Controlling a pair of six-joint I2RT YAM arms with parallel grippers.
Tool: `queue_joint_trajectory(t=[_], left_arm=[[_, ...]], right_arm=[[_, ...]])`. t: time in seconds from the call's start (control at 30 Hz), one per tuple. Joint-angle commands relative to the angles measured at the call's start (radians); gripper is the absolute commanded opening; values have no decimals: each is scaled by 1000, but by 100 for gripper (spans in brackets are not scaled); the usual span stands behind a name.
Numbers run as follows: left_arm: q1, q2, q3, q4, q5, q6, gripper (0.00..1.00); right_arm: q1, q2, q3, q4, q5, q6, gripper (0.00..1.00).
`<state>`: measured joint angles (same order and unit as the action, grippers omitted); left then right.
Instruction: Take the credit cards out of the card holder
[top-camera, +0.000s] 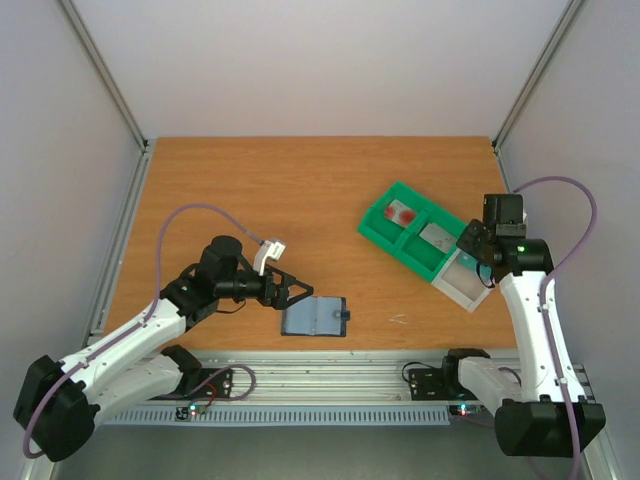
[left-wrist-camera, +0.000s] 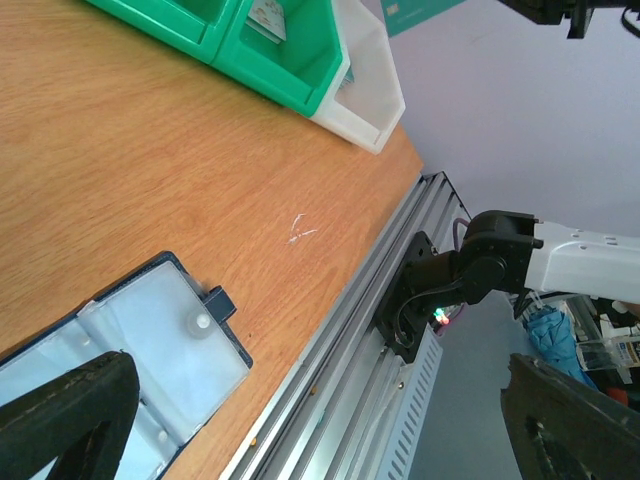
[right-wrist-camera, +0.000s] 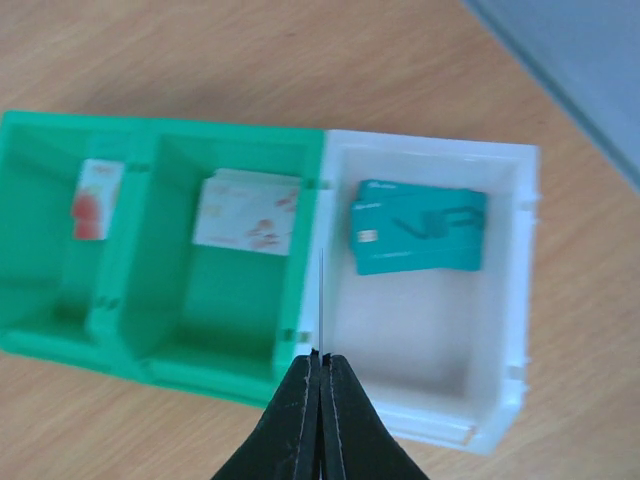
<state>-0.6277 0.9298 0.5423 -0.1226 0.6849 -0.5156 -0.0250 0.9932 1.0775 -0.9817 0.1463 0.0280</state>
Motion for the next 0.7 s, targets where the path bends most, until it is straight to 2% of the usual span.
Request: queue_joint_trajectory(t=[0.0,0.33,0.5,0.67], left_arm=[[0,-3,13,47,13,6,99],[0,15,13,63,13,-1,99],[0,8,9,59,6,-4,99],[0,-5,8,49,-10,-1,99]], right_arm=[[-54,-8,-54,33,151,-11,1],[-188,30,-202,259,18,-45,1],[-228,62,-267,401,-86,-65,1],[-240,132,-283,451,-127,-92,1]])
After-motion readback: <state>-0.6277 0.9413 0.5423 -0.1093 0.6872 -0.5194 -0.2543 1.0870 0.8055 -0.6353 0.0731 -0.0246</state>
